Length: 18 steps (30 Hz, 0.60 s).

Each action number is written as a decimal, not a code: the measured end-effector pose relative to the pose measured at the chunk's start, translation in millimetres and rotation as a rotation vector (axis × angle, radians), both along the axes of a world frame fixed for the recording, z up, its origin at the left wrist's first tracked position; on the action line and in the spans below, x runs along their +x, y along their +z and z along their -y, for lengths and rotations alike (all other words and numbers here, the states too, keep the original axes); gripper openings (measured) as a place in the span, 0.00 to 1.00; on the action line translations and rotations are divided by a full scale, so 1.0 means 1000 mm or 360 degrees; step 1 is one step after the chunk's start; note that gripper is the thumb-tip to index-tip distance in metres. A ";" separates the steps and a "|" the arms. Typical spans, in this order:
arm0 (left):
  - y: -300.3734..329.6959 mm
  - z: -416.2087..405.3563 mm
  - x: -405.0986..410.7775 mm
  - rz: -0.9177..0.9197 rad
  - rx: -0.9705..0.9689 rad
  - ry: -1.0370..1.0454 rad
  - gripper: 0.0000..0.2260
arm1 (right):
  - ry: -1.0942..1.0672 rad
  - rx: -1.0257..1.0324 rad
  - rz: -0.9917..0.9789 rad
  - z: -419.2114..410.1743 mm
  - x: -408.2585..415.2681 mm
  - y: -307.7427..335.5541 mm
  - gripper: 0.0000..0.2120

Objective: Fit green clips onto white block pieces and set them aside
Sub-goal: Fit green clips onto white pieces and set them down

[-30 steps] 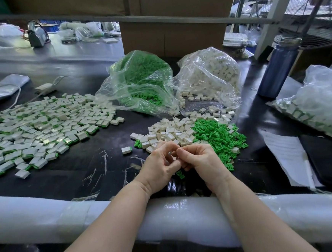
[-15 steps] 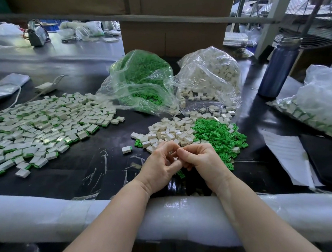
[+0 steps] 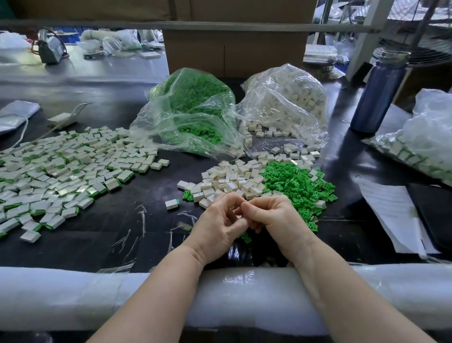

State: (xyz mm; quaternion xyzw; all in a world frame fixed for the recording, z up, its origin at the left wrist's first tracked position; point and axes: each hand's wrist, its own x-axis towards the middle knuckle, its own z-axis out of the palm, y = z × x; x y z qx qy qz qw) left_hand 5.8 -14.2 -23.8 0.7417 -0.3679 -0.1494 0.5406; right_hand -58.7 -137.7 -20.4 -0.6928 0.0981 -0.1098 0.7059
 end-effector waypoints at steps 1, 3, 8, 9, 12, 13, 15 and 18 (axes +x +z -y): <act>-0.001 0.000 0.001 -0.0028 -0.0012 -0.0001 0.09 | 0.0005 0.0001 0.0004 0.000 0.000 0.000 0.07; -0.002 0.001 0.002 -0.0085 -0.0048 0.0007 0.08 | 0.0020 -0.0001 0.0016 -0.001 0.000 0.000 0.09; -0.002 0.001 0.003 -0.0128 -0.0135 0.0083 0.05 | -0.0001 0.0031 0.0007 -0.003 0.001 0.000 0.14; -0.002 0.001 0.004 -0.0123 -0.0144 0.0119 0.05 | -0.0038 0.0028 0.0015 -0.003 0.001 -0.001 0.12; -0.001 0.002 0.004 -0.0169 -0.0168 0.0179 0.02 | -0.0155 -0.0033 0.0068 -0.003 0.001 -0.001 0.03; 0.000 0.003 0.004 -0.0161 -0.0157 0.0194 0.02 | -0.0187 -0.0108 0.0099 -0.002 0.000 -0.001 0.03; 0.000 0.003 0.004 -0.0132 -0.0145 0.0212 0.04 | -0.0236 -0.0308 0.0155 -0.001 0.000 0.001 0.06; 0.000 0.002 0.003 -0.0059 -0.0085 0.0209 0.03 | -0.0268 -0.0475 0.0162 -0.001 0.000 0.001 0.09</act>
